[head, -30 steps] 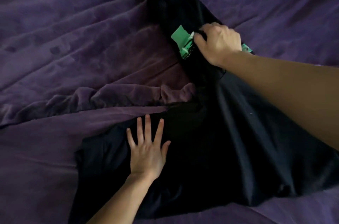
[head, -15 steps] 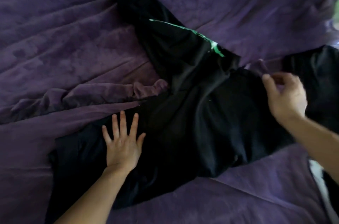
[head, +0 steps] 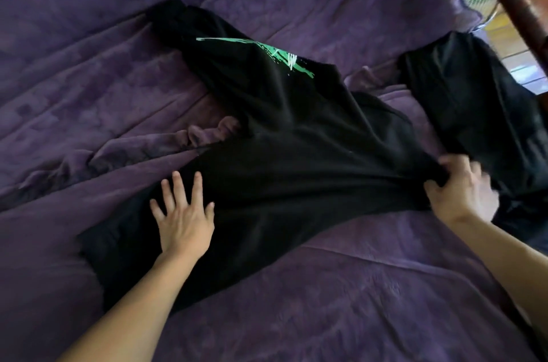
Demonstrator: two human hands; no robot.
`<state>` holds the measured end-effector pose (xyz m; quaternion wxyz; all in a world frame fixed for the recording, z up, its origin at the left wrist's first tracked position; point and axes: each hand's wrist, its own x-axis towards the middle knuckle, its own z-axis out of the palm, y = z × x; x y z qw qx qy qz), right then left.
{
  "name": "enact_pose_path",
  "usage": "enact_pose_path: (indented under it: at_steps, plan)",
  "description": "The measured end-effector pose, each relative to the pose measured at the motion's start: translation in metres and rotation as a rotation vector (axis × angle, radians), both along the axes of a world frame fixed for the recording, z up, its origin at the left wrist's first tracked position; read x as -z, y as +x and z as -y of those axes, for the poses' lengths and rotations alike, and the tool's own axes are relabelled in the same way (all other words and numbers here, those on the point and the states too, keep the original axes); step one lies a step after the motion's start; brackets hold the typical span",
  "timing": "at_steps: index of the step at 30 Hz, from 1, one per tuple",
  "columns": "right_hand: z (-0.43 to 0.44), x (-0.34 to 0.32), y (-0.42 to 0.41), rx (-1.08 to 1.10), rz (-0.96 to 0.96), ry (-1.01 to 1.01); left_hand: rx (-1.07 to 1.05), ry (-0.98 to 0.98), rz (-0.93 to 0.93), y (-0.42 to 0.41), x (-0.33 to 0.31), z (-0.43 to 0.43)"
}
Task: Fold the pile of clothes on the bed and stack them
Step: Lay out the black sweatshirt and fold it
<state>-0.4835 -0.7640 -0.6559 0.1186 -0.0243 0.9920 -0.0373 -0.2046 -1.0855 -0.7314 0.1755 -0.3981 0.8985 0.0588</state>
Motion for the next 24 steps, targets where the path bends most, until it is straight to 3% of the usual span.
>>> enact_pose_path:
  at_steps: [2,4,7,10,16,20,21,24]
  plan:
    - [0.034,-0.011,-0.008,-0.178,-0.210,-0.130,0.022,-0.025,-0.128,-0.004,-0.003,-0.006]
    - [0.086,-0.022,-0.016,-0.366,-0.305,-0.295,0.033,-0.011,-0.185,-0.009,-0.001,-0.011]
    - [0.182,-0.026,-0.023,-0.604,-0.159,-0.385,0.032,0.070,-0.094,-0.016,0.009,-0.011]
    - [0.275,-0.013,-0.026,-0.822,0.022,-0.344,0.051,0.115,-0.050,-0.016,0.018,-0.002]
    - [0.417,0.028,-0.032,-0.874,0.030,-0.304,0.085,0.151,-0.002,-0.019,0.031,0.007]
    - [0.455,0.053,-0.038,-0.809,0.034,-0.069,0.112,0.146,-0.048,-0.017,0.032,0.009]
    - [0.460,0.053,-0.042,-0.781,0.052,-0.141,0.116,0.141,-0.068,-0.017,0.032,0.009]
    - [0.471,0.036,-0.060,-0.760,0.153,-0.685,0.118,0.122,-0.115,-0.018,0.035,0.008]
